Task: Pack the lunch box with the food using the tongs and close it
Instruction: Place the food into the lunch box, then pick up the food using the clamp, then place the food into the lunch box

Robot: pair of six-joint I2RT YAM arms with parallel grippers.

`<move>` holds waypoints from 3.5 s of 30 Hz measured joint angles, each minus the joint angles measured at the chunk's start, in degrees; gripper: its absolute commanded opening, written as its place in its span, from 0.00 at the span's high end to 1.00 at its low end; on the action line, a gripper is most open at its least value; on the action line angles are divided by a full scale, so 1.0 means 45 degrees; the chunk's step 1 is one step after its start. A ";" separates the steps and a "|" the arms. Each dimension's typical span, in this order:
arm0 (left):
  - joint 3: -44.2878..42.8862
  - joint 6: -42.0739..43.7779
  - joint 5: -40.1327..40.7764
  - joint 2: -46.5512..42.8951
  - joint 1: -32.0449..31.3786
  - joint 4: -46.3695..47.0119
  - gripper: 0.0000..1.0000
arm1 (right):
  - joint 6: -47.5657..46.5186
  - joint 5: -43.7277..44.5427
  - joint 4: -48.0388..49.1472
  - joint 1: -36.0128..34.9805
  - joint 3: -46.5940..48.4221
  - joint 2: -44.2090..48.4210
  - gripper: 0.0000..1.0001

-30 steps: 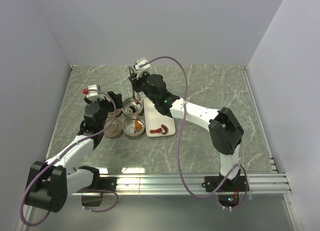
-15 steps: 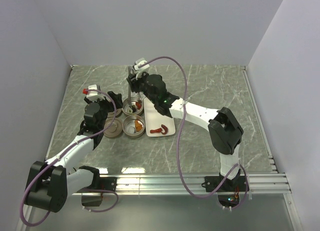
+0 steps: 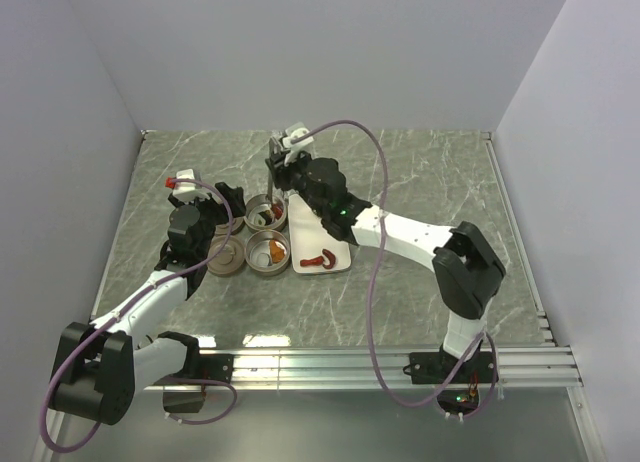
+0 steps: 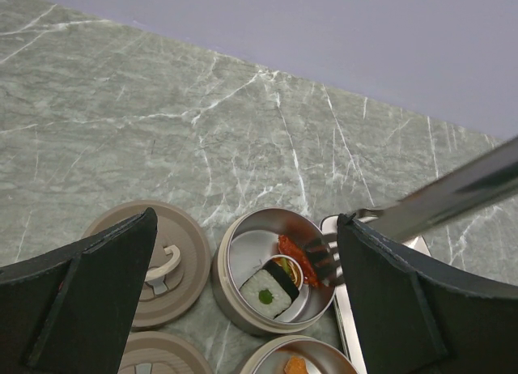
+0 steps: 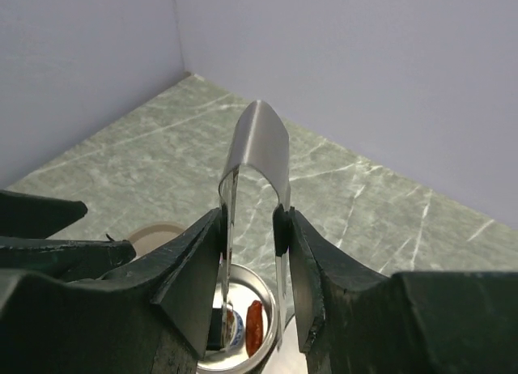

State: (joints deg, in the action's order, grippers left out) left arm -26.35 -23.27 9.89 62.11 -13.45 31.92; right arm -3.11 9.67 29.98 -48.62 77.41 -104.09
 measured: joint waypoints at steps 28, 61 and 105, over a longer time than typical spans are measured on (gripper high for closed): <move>0.0000 -0.0019 -0.0180 0.0160 0.0010 0.0063 0.00 | -0.0889 -0.0437 0.1836 0.2021 -0.4405 0.2953 0.53; 0.0000 -0.0039 -0.0238 0.0335 0.0010 0.0073 0.01 | -0.0573 -0.3512 0.1214 0.3002 -0.4483 0.2229 0.81; 0.0000 -0.0092 -0.0223 0.0335 0.0010 0.0034 0.01 | -0.2380 -0.3434 -0.0889 -0.1880 -0.3070 0.3589 0.82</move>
State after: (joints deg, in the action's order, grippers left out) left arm -26.35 -23.68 8.88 63.61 -13.41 32.08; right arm -13.82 -5.78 25.98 -57.08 63.59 -87.94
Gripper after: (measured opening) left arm 0.994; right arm 0.369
